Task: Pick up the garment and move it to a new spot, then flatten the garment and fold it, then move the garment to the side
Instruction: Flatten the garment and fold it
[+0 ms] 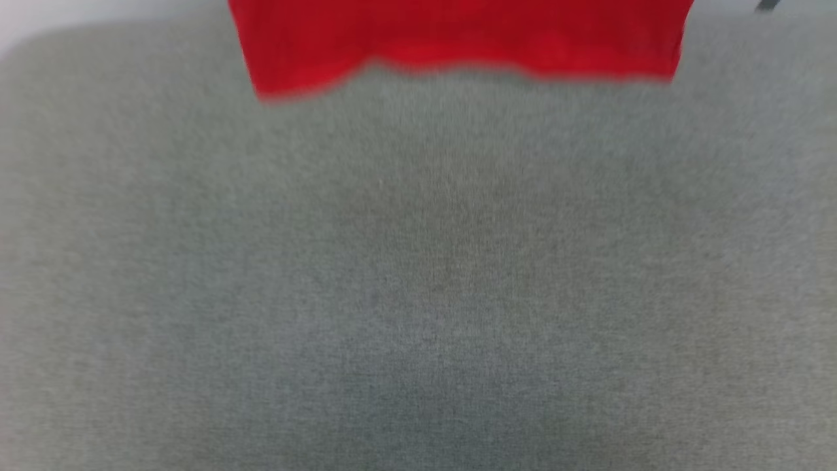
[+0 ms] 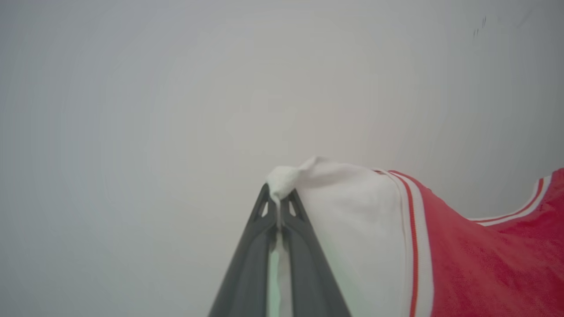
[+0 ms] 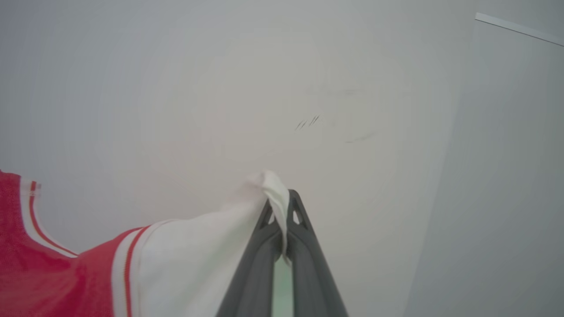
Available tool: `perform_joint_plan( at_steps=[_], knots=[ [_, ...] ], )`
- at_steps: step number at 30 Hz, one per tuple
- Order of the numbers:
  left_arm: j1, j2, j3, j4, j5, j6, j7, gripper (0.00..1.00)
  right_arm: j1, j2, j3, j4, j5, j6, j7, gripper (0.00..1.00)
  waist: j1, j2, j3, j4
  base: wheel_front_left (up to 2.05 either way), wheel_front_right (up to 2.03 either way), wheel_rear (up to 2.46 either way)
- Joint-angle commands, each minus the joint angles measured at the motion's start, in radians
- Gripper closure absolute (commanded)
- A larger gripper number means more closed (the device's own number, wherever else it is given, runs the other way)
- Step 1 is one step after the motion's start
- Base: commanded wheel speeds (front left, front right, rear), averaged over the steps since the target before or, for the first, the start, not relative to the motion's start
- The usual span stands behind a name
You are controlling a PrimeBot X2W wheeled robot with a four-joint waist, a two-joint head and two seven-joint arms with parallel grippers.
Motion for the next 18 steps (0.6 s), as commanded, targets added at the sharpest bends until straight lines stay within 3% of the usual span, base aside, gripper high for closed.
perform_joint_plan(
  at_steps=[1,10,18],
  knots=[
    [-0.058,0.004,0.01,-0.006,0.014,0.014,-0.04,1.0,-0.048,-0.007,0.0,-0.008,-0.035,0.0,-0.036,1.0,0.0,-0.0001,0.206,-0.015,0.0,0.0,0.0],
    [-0.257,0.037,0.103,-0.086,0.056,0.04,-0.087,1.0,-0.187,-0.016,-0.028,-0.155,-0.183,0.0,-0.077,1.0,0.0,-0.0001,0.492,0.013,0.0,0.0,0.0],
    [-0.121,0.066,0.245,-0.207,0.125,0.075,-0.086,1.0,-0.114,0.017,-0.024,-0.197,-0.231,0.0,-0.078,1.0,0.0,-0.0001,0.578,0.064,0.0,0.0,0.0]
  ],
)
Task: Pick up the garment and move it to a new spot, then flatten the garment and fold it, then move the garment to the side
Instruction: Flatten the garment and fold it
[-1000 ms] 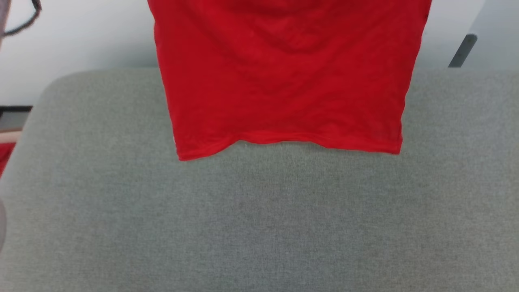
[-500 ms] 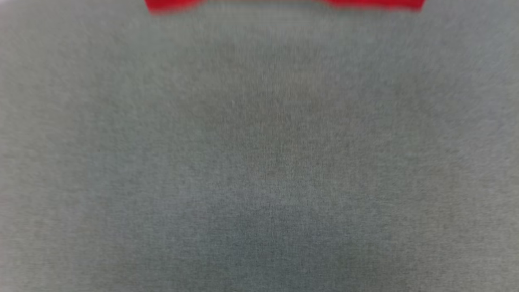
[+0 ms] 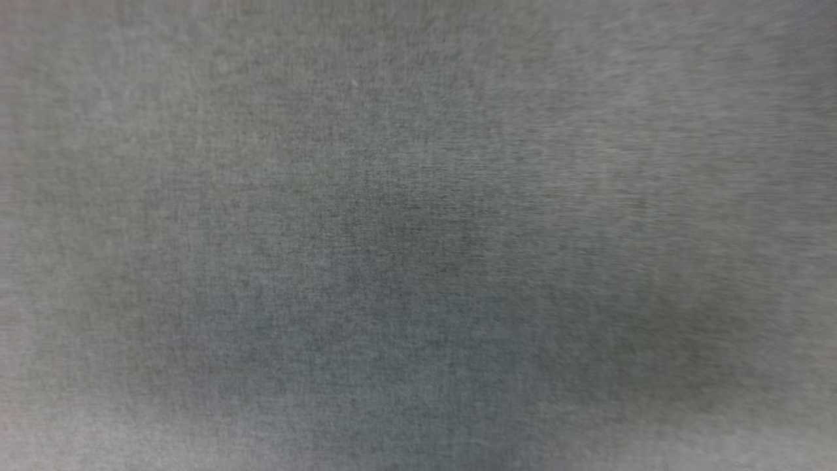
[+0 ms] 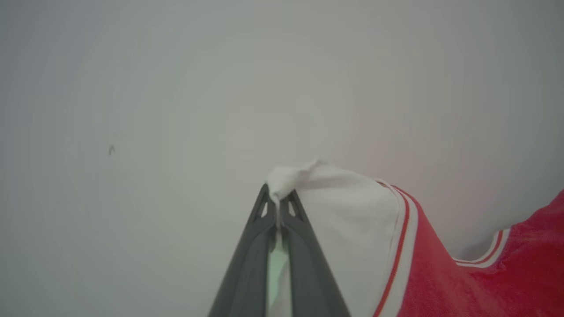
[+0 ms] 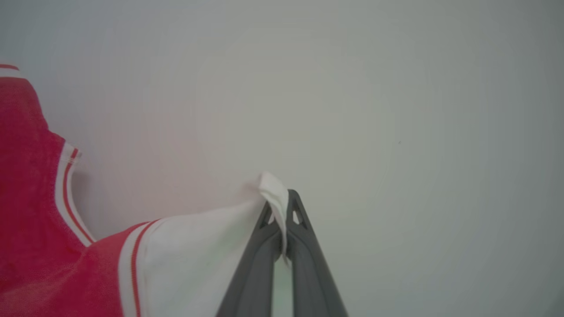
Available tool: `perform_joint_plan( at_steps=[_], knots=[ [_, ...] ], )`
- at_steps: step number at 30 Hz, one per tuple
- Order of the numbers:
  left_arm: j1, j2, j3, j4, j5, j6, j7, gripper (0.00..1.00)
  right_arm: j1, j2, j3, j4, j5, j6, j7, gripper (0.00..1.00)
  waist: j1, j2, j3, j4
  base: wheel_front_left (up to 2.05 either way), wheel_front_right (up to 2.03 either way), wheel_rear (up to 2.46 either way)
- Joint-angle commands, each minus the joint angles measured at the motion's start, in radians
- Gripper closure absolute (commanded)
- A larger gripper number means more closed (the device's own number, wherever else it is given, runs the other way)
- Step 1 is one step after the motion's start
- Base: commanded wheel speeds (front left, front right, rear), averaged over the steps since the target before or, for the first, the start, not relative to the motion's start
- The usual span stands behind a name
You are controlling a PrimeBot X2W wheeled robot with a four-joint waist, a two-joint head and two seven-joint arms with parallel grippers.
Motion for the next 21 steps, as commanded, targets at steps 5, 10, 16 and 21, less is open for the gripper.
perform_joint_plan(
  at_steps=[5,10,16,21],
  knots=[
    [0.131,-0.018,0.069,-0.021,0.049,-0.002,-0.001,1.0,0.074,0.009,0.013,0.04,0.003,-0.001,0.0,1.0,0.0,0.0,0.086,0.08,0.0,0.0,0.0],
    [0.239,-0.05,0.101,0.01,0.058,-0.05,-0.001,1.0,0.125,0.003,0.053,0.08,0.049,-0.001,-0.001,1.0,0.0,0.0,0.007,0.105,0.0,0.0,0.0],
    [0.381,-0.068,0.082,0.074,0.036,-0.118,0.003,1.0,0.255,-0.053,0.151,0.069,0.203,-0.001,0.0,1.0,0.0,0.0,-0.138,0.119,0.0,0.0,0.0],
    [0.545,-0.054,0.05,0.07,0.007,-0.142,0.018,1.0,0.458,-0.152,0.264,-0.035,0.37,-0.001,-0.001,1.0,0.0,0.0,-0.283,0.121,0.0,0.0,0.0]
  ],
)
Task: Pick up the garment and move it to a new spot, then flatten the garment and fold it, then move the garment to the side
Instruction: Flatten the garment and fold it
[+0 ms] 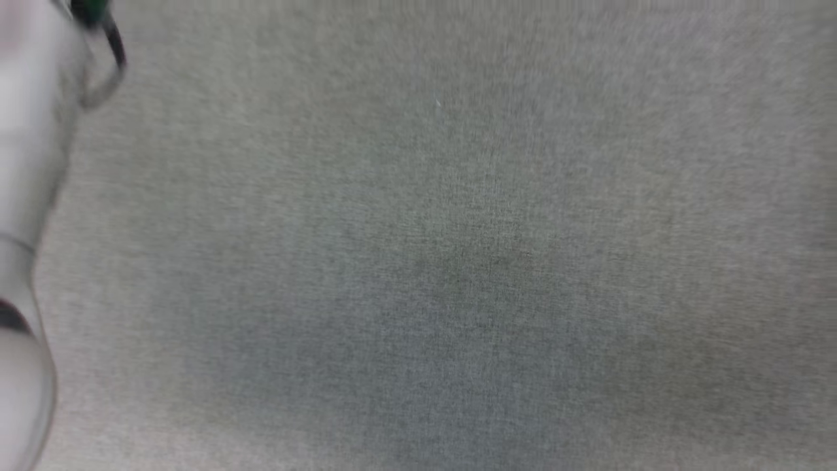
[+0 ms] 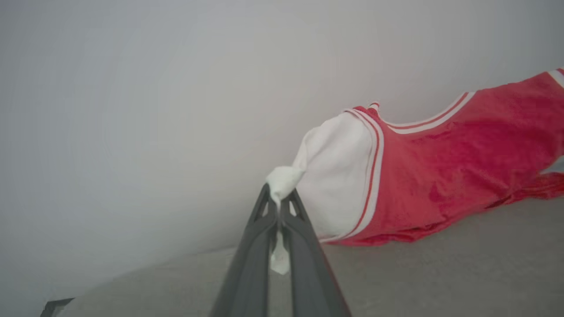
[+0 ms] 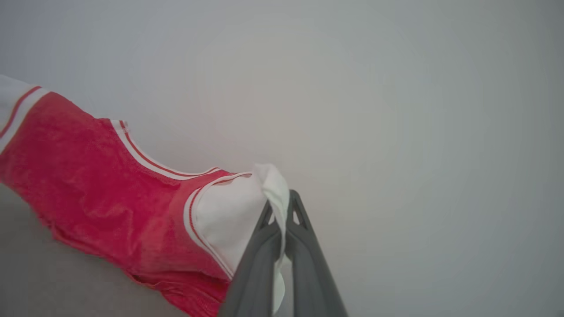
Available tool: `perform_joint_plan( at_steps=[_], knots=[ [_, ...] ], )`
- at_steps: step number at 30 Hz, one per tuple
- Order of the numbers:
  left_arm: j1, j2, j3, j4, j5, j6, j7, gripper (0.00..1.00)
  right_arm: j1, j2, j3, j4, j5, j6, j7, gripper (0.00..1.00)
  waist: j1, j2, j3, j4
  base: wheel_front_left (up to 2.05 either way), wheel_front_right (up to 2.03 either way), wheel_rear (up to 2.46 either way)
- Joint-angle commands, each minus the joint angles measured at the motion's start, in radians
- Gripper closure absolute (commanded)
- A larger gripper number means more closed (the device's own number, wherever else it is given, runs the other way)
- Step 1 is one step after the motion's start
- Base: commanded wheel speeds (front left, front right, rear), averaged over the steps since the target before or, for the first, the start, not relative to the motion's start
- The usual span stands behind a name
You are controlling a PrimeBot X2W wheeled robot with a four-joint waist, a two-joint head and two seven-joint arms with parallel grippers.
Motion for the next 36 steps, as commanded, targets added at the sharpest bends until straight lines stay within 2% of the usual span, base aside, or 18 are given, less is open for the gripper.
perform_joint_plan(
  at_steps=[1,8,11,13,16,20,23,28,32,36],
  knots=[
    [0.062,0.014,-0.009,-0.011,-0.015,-0.004,0.007,1.0,0.071,-0.035,0.028,-0.035,0.042,-0.001,-0.001,1.0,0.0,0.0,-0.2,0.01,0.0,0.0,0.0],
    [0.356,0.097,-0.066,-0.155,-0.075,-0.007,0.056,1.0,0.454,-0.167,0.124,-0.246,0.234,-0.001,0.016,1.0,0.0,0.0,-0.373,-0.006,0.0,0.0,0.0],
    [0.498,0.143,-0.087,-0.249,-0.099,-0.007,0.078,1.0,0.624,-0.213,0.125,-0.339,0.267,-0.001,0.033,1.0,0.0,0.0,-0.431,-0.009,0.0,0.0,0.0],
    [0.602,0.173,-0.099,-0.328,-0.12,0.01,0.093,1.0,0.742,-0.24,0.11,-0.401,0.265,-0.001,0.047,1.0,0.0,0.0,-0.465,-0.006,0.0,0.0,0.0],
    [0.756,0.249,-0.109,-0.473,-0.153,0.069,0.116,1.0,0.918,-0.267,0.06,-0.497,0.246,-0.001,0.052,1.0,0.0,0.0,-0.501,-0.002,0.0,0.0,0.0],
    [0.959,0.351,-0.117,-0.7,-0.209,0.176,0.14,1.0,1.157,-0.29,-0.019,-0.643,0.175,-0.001,0.076,1.0,0.0,0.0,-0.527,0.003,0.0,0.0,0.0],
    [1.086,0.441,-0.118,-0.858,-0.237,0.27,0.144,1.0,1.324,-0.284,-0.093,-0.76,0.109,-0.001,0.094,1.0,0.0,0.0,-0.531,0.007,0.0,0.0,0.0],
    [1.257,0.54,-0.101,-1.053,-0.298,0.406,0.108,1.0,1.578,-0.238,-0.229,-0.927,-0.005,-0.001,0.117,1.0,0.0,0.0,-0.525,0.018,0.0,0.0,0.0],
    [1.345,0.564,-0.095,-1.119,-0.336,0.464,0.073,1.0,1.722,-0.173,-0.307,-0.991,-0.066,-0.001,0.137,1.0,0.0,0.0,-0.515,0.022,0.0,0.0,0.0],
    [1.392,0.554,-0.095,-1.128,-0.348,0.485,0.046,1.0,1.813,-0.11,-0.34,-0.994,-0.091,-0.001,0.14,1.0,0.0,0.0,-0.511,0.028,0.0,0.0,0.0]
  ],
)
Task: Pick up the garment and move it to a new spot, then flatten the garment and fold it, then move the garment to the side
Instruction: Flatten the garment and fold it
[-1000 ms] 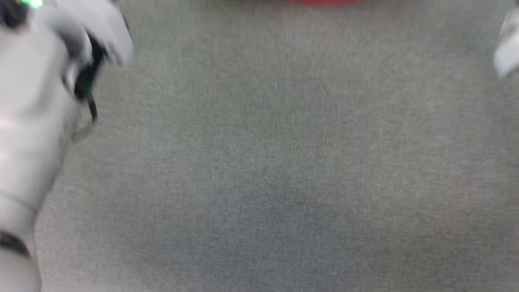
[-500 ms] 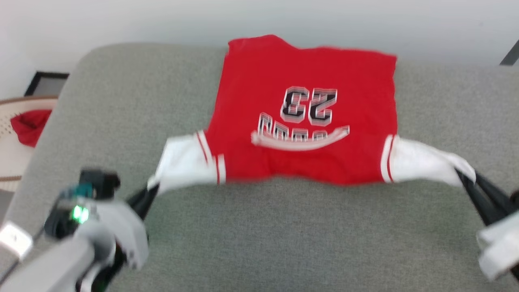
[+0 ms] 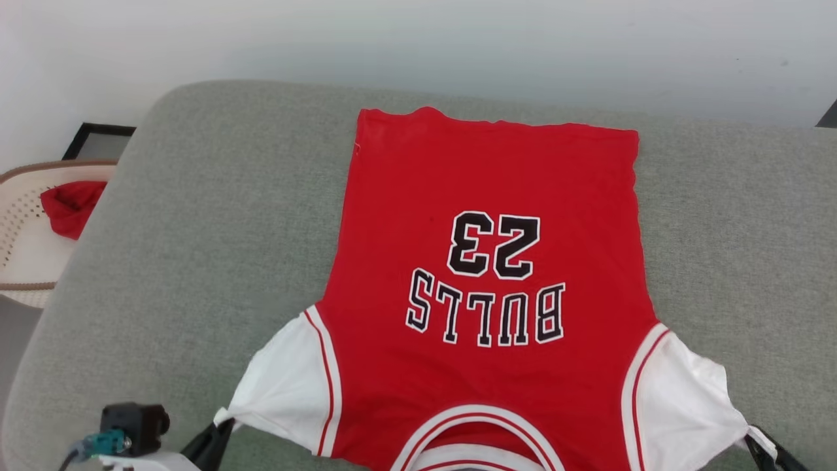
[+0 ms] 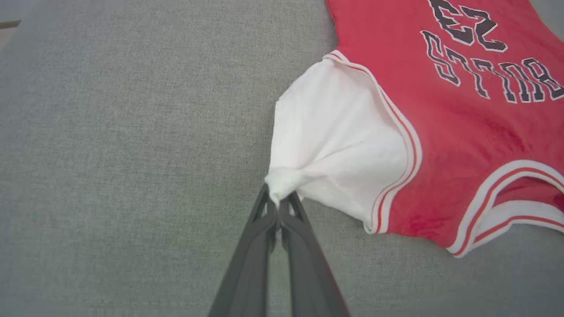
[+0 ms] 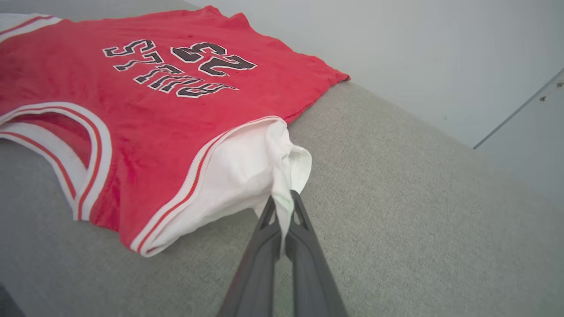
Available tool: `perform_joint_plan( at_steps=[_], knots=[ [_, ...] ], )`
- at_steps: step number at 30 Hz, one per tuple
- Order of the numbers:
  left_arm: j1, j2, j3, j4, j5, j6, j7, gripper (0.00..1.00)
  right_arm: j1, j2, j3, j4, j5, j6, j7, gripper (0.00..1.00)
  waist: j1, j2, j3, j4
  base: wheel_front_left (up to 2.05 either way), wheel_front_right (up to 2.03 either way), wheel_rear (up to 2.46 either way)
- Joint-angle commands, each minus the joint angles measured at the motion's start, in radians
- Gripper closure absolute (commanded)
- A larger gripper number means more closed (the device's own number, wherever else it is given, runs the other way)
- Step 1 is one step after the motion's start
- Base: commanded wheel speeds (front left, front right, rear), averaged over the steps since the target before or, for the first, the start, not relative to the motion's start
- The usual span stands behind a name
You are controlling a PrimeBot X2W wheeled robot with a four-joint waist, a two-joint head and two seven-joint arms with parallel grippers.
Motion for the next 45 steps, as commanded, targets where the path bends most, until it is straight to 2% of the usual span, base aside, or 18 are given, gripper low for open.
perform_joint_plan(
  at_steps=[1,8,9,10,11,12,13,22,28,33,34,35,36,45],
  knots=[
    [0.02,-0.014,0.0,0.004,-0.002,0.006,-0.009,1.0,0.023,0.023,-0.013,0.005,-0.006,-0.001,-0.002,1.0,0.0,0.0,0.002,0.001,0.0,0.0,0.0],
    [0.023,-0.053,0.001,0.031,-0.002,-0.005,-0.027,1.0,0.052,0.081,-0.04,0.027,0.01,-0.001,0.021,1.0,0.0,0.0,0.002,-0.004,0.0,0.0,0.0],
    [0.022,-0.056,0.002,0.035,0.0,-0.005,-0.029,1.0,0.046,0.085,-0.041,0.025,0.012,-0.001,0.029,0.96,0.0,0.0,0.002,-0.005,0.0,0.0,0.0],
    [0.021,-0.06,0.003,0.039,0.003,-0.005,-0.031,1.0,0.039,0.089,-0.041,0.021,0.019,-0.001,0.034,0.72,0.0,0.0,0.003,-0.007,0.0,0.0,0.0],
    [0.017,-0.065,0.004,0.041,0.007,-0.005,-0.032,1.0,0.033,0.095,-0.043,0.018,0.024,-0.001,0.043,0.53,0.0,0.0,0.005,-0.008,0.0,0.0,0.0],
    [0.016,-0.07,0.005,0.042,0.008,-0.008,-0.036,1.0,0.028,0.102,-0.046,0.015,0.033,-0.001,0.051,0.04,0.0,0.0,0.006,-0.008,0.0,0.0,0.0],
    [0.014,-0.073,0.006,0.045,0.01,-0.01,-0.036,1.0,0.023,0.105,-0.046,0.01,0.038,-0.001,0.06,0.0,0.0,0.0,0.008,-0.007,0.0,0.0,0.0],
    [-0.005,-0.092,0.014,0.053,0.029,-0.005,-0.045,1.0,-0.034,0.161,-0.077,-0.083,0.099,-0.001,0.119,0.0,0.0,0.0,0.023,-0.005,0.0,0.0,0.0],
    [-0.027,-0.104,0.017,0.05,0.046,-0.003,-0.048,1.0,-0.208,0.187,-0.082,-0.097,0.145,-0.001,0.214,0.0,0.0,0.0,0.038,-0.001,0.0,0.0,0.0],
    [-0.055,-0.123,0.01,0.054,0.065,-0.007,-0.043,1.0,-0.413,0.182,-0.063,-0.011,0.171,-0.001,0.279,0.0,0.0,0.0,0.054,0.023,0.0,0.0,0.0],
    [-0.055,-0.123,0.01,0.054,0.065,-0.007,-0.043,1.0,-0.413,0.182,-0.063,-0.011,0.171,-0.001,0.279,0.0,0.0,0.0,0.054,0.023,0.0,0.0,0.0],
    [-0.071,-0.135,0.005,0.058,0.075,-0.01,-0.04,1.0,-0.499,0.175,-0.054,0.04,0.178,-0.001,0.301,0.0,0.0,0.0,0.064,0.038,0.0,0.0,0.0],
    [-0.071,-0.135,0.005,0.058,0.075,-0.01,-0.04,1.0,-0.499,0.175,-0.054,0.04,0.178,-0.001,0.301,0.0,0.0,0.0,0.064,0.038,0.0,0.0,0.0],
    [-0.147,-0.21,-0.019,0.095,0.115,-0.045,-0.03,1.0,-0.881,0.095,-0.018,0.369,0.211,-0.001,0.391,0.0,0.0,0.0,0.136,0.126,0.0,0.0,0.0]
  ],
)
